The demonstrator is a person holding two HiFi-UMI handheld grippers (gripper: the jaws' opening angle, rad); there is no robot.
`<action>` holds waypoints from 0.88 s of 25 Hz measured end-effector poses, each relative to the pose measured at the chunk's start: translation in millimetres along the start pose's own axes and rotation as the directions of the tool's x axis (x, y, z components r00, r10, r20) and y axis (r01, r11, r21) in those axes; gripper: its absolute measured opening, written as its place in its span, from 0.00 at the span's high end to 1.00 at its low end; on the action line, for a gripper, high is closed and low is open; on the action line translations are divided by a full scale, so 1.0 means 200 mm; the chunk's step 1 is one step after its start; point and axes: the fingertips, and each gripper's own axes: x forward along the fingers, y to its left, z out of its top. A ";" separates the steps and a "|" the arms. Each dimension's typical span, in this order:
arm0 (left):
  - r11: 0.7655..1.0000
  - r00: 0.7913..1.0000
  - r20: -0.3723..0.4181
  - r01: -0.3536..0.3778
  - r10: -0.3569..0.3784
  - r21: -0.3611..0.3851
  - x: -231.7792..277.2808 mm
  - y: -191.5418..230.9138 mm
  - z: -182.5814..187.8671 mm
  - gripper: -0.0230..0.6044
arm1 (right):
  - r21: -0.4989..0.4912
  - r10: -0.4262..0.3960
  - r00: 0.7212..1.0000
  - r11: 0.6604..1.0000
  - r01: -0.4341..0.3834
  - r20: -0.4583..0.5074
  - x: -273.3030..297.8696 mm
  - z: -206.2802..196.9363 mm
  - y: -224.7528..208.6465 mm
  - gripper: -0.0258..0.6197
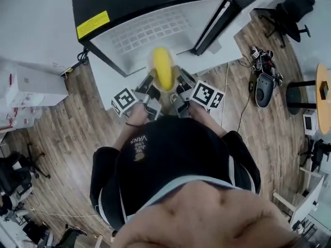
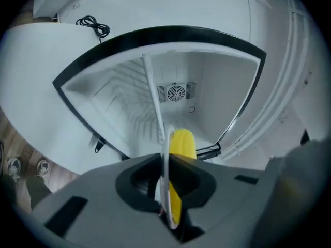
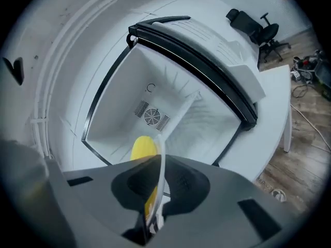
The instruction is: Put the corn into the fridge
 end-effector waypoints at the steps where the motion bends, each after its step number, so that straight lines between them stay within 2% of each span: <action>1: 1.000 1.000 0.003 -0.004 0.004 -0.003 0.01 0.00 0.00 0.90 | 0.000 0.002 1.000 1.000 -0.002 -0.004 0.01 0.01 0.00 0.92; 22: 1.000 0.993 0.116 -0.008 0.012 -0.029 0.26 0.00 0.20 0.90 | -0.031 0.063 0.994 0.997 -0.065 -0.085 0.28 0.24 -0.06 0.92</action>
